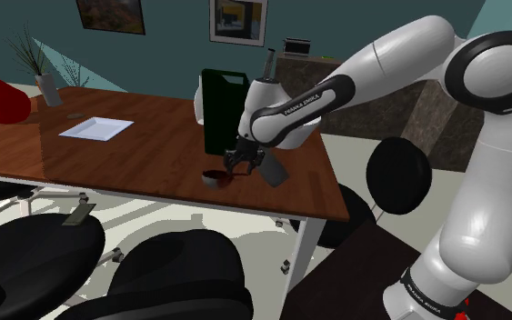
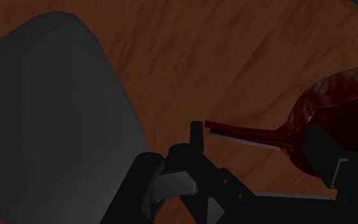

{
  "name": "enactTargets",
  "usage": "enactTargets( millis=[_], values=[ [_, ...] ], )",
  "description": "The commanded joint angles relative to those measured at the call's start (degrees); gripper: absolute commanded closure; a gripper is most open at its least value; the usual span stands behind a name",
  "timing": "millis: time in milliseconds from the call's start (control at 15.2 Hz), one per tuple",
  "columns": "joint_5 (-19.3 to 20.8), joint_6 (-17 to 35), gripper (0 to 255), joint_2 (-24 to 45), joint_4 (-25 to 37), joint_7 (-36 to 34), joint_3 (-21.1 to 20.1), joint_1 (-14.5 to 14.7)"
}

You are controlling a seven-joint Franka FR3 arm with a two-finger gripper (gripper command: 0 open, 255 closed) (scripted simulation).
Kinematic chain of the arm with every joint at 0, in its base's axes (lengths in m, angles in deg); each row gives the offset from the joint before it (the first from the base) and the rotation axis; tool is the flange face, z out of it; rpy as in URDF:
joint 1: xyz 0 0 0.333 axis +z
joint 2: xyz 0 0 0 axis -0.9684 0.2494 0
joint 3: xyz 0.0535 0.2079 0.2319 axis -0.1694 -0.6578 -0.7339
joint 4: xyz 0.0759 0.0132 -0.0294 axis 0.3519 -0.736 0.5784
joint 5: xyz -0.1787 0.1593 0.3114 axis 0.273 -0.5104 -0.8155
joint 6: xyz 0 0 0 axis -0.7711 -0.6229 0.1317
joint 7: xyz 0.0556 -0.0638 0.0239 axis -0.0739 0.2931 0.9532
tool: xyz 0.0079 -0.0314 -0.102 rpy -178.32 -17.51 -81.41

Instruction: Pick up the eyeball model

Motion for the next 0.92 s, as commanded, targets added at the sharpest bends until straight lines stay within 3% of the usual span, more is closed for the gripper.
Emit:
enactTargets(
  millis=[0,858],
  values=[
    [-0.3,-1.3,255,-0.9,0.5,0.2,-0.1,-0.1],
    [-2.0,-9.9,255,-5.4,4.7,1.1,-0.4,-0.5]
  ],
)
